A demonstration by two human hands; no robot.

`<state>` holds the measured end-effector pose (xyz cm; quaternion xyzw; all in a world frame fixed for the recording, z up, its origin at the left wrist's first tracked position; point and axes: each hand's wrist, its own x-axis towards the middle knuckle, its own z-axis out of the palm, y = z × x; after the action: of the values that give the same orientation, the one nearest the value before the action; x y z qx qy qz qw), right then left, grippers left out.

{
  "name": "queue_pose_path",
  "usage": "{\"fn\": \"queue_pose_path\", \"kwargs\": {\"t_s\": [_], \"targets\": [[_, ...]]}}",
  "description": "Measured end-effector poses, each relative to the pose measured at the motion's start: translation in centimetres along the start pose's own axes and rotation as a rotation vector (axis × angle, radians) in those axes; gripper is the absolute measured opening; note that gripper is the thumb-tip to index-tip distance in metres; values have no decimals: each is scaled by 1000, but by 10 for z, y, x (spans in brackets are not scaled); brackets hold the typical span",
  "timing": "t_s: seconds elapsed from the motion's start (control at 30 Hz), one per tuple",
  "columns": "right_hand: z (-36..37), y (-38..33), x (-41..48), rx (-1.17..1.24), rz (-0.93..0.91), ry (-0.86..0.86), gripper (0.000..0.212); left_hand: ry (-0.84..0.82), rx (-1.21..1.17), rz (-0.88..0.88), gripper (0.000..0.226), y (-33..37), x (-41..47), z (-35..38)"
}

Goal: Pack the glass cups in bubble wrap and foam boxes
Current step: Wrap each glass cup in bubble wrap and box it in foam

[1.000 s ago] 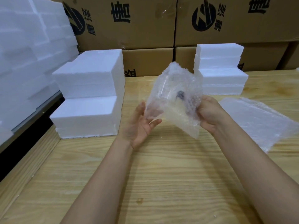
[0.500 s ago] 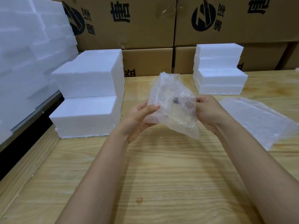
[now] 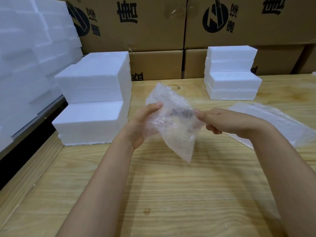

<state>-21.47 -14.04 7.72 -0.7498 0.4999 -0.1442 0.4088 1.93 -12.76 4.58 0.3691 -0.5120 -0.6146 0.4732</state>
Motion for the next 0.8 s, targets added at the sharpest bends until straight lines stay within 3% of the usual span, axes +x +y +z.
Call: {"fn": "queue_pose_path", "kwargs": {"t_s": [0.03, 0.1, 0.17, 0.23, 0.3, 0.33, 0.4, 0.47, 0.53, 0.67, 0.8], "targets": [[-2, 1, -4, 1, -9, -57, 71, -13, -27, 0, 41, 0, 0, -3], [-6, 5, -9, 113, -170, -61, 42, -13, -30, -18, 35, 0, -1, -8], [-11, 10, -6, 289, -346, 115, 15, 5, -20, -61, 44, 0, -3, -12], [-13, 12, 0, 483, -437, 325, 7, 26, 34, -124, 52, -1, -4, -13], [-9, 12, 7, 633, -488, 436, 19, 41, 121, -152, 53, -2, -5, -8], [-7, 12, 10, 696, -485, 457, 25, 52, 137, -151, 65, -3, -6, -5], [-3, 13, 13, 778, -385, 393, 52, 90, 104, -136, 116, -5, -4, 0], [-1, 15, 13, 768, -226, 207, 86, 126, 56, -107, 143, -5, -2, 3], [7, 17, 14, 701, -106, 67, 95, 153, 28, -74, 128, -5, -1, 5], [34, 8, 25, 741, -157, 197, 34, 142, 62, -18, 59, -8, 6, 15], [38, 5, 30, 817, -150, 358, 6, 211, 212, 51, 50, -11, 11, 17]]}}
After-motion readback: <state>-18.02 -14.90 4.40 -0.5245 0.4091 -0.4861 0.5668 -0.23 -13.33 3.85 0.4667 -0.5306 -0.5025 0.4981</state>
